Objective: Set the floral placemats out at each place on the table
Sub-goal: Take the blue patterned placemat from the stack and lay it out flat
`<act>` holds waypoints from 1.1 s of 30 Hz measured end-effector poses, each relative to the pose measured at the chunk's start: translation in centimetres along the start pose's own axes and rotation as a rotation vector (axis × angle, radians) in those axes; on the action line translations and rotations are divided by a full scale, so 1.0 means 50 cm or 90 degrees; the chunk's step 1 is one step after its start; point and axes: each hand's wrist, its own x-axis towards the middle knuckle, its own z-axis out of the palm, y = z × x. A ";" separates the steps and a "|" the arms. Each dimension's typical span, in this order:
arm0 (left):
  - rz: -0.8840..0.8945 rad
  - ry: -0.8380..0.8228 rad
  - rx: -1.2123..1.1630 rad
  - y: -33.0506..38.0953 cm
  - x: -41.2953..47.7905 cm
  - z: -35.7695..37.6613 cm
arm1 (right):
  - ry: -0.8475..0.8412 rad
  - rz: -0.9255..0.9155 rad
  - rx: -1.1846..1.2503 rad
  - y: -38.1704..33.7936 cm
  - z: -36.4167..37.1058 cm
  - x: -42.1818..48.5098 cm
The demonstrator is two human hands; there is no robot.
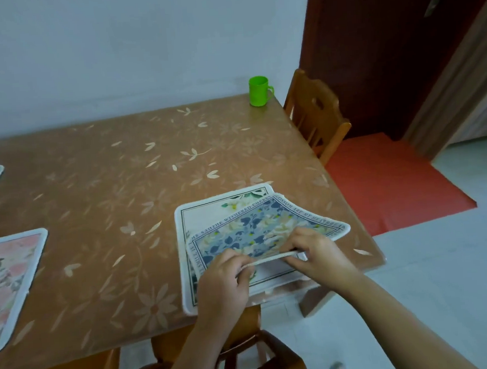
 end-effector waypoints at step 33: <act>0.103 -0.071 0.006 0.604 0.437 0.533 | 0.214 0.177 -0.104 0.615 -0.667 -0.169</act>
